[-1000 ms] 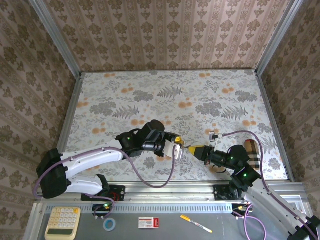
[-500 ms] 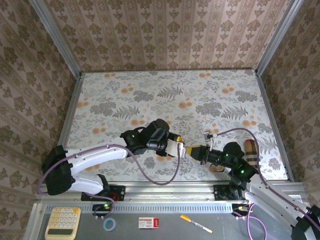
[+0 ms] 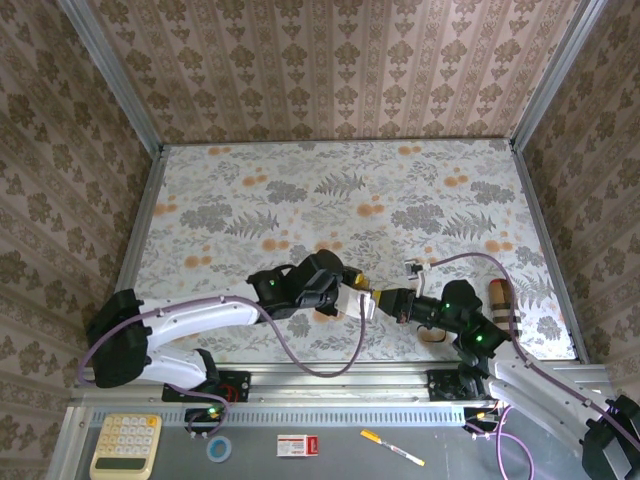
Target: Unlock with the key
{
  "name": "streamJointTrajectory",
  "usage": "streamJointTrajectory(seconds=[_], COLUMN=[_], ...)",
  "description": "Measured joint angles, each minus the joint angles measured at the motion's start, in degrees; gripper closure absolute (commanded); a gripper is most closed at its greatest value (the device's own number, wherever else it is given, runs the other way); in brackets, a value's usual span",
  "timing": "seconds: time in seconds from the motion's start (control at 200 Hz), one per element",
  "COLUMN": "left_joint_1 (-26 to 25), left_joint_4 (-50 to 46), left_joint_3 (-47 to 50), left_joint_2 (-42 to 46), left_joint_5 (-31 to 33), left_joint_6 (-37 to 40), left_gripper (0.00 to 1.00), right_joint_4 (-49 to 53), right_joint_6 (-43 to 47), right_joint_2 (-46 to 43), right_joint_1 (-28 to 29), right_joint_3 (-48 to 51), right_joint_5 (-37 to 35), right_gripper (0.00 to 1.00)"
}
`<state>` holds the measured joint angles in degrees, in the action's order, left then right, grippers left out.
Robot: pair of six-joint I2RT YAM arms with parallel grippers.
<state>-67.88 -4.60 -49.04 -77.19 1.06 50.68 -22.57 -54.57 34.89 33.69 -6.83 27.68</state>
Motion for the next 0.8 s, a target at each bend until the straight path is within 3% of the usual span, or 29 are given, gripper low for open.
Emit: streamJointTrajectory(seconds=[0.265,0.44,0.57,0.69,0.8], left_joint_1=[-2.36,-2.82,-2.27,-1.44,-0.44], left_joint_4=[19.17,24.09,21.09,12.87,5.66], left_joint_3=[6.69,8.11,7.91,7.65,7.50], left_joint_2=[-1.44,-2.36,-1.79,0.31,2.89], left_joint_5=[9.33,11.17,8.74,3.32,-0.59], left_joint_6=[4.81,5.20,2.99,0.07,-2.38], left_gripper=[1.00,1.00,1.00,1.00,1.00], right_joint_4=[-1.03,3.80,11.61,22.82,28.55], right_joint_6=[-22.34,-28.63,-27.67,-20.26,-12.59], right_joint_2=[0.20,0.55,0.48,1.55,4.13], right_joint_1=[-6.86,-8.81,-9.97,-13.40,-16.39], right_joint_3=[-0.52,-3.19,-6.23,-12.44,-17.09], right_joint_5=[1.05,2.80,3.13,1.33,1.44], right_gripper=[1.00,1.00,0.54,0.40,0.39])
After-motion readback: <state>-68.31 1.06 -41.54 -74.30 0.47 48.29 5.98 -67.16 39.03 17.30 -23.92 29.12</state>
